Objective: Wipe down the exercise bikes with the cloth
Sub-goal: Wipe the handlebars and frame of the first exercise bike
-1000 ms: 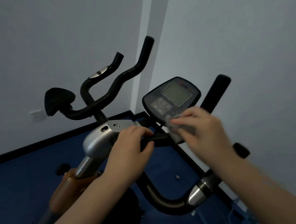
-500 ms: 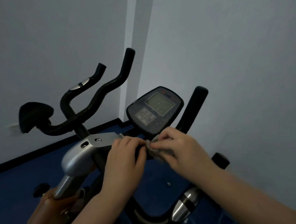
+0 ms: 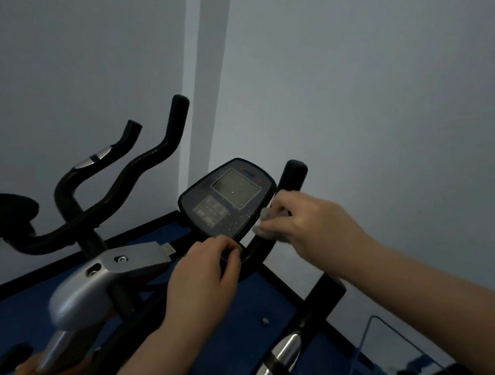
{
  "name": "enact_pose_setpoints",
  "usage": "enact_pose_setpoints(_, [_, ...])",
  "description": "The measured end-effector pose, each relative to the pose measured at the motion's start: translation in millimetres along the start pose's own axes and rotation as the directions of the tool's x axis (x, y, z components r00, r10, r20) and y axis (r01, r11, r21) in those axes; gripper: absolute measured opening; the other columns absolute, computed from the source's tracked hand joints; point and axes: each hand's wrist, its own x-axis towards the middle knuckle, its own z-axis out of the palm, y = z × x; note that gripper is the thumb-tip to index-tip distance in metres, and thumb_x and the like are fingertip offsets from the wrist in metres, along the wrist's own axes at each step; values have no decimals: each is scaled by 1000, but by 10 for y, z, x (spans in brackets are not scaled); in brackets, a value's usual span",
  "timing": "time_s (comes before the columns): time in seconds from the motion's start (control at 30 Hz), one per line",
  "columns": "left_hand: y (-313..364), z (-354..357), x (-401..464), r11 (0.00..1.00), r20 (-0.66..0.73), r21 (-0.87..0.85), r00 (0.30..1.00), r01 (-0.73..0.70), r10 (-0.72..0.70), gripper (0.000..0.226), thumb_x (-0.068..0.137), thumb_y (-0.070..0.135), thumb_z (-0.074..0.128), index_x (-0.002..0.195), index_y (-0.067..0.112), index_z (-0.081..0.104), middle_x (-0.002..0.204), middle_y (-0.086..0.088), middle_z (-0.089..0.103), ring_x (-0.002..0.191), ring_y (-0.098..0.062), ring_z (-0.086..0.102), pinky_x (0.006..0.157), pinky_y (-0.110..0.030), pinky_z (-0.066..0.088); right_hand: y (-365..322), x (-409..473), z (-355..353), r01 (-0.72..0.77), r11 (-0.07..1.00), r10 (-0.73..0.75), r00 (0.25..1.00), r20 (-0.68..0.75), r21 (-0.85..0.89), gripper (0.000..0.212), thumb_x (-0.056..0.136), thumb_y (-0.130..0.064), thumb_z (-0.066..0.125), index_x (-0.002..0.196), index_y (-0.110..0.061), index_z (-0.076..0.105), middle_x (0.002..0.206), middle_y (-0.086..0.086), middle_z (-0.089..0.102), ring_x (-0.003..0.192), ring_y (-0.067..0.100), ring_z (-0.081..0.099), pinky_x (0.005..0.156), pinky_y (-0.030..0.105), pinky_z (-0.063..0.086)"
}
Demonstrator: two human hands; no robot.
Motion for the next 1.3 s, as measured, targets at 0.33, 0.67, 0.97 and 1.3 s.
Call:
enact_pose_setpoints(0.33, [-10, -30, -31, 1000, 14, -6, 1000, -3, 3, 9, 89, 34, 51, 86, 39, 58, 76, 20, 55, 78, 0, 51, 64, -20, 41, 261, 321, -290, -307, 832, 461, 847, -267, 463, 24, 81, -21, 73, 105, -15, 73, 92, -1, 55, 81, 5, 52, 75, 11, 43])
enact_pose_setpoints(0.67, [-50, -37, -43, 999, 29, -32, 999, -26, 26, 10, 90, 31, 51, 89, 35, 59, 79, 19, 57, 79, -1, 51, 66, -21, 42, 99, 284, -219, -390, 570, 753, 599, -271, 723, 22, 76, -20, 77, 97, -20, 75, 85, -8, 61, 74, 7, 64, 67, 17, 51])
enact_pose_setpoints(0.97, [-51, -46, -55, 997, 19, -56, 999, -48, 49, 11, 90, 28, 52, 90, 33, 61, 80, 18, 58, 78, -3, 51, 66, -24, 43, -41, -80, 46, -539, 398, 896, 401, -190, 742, 17, 76, -26, 77, 92, -30, 74, 81, -9, 71, 77, 5, 68, 69, 10, 49])
enact_pose_setpoints(1.3, [-17, -34, -45, 998, 25, -28, 998, -52, 53, 12, 91, 23, 50, 89, 26, 62, 78, 16, 55, 76, -6, 48, 66, -29, 42, -357, -38, 123, -806, 511, 782, 580, 228, 299, 27, 87, -28, 61, 71, -9, 69, 66, 5, 65, 63, 18, 61, 56, 26, 43])
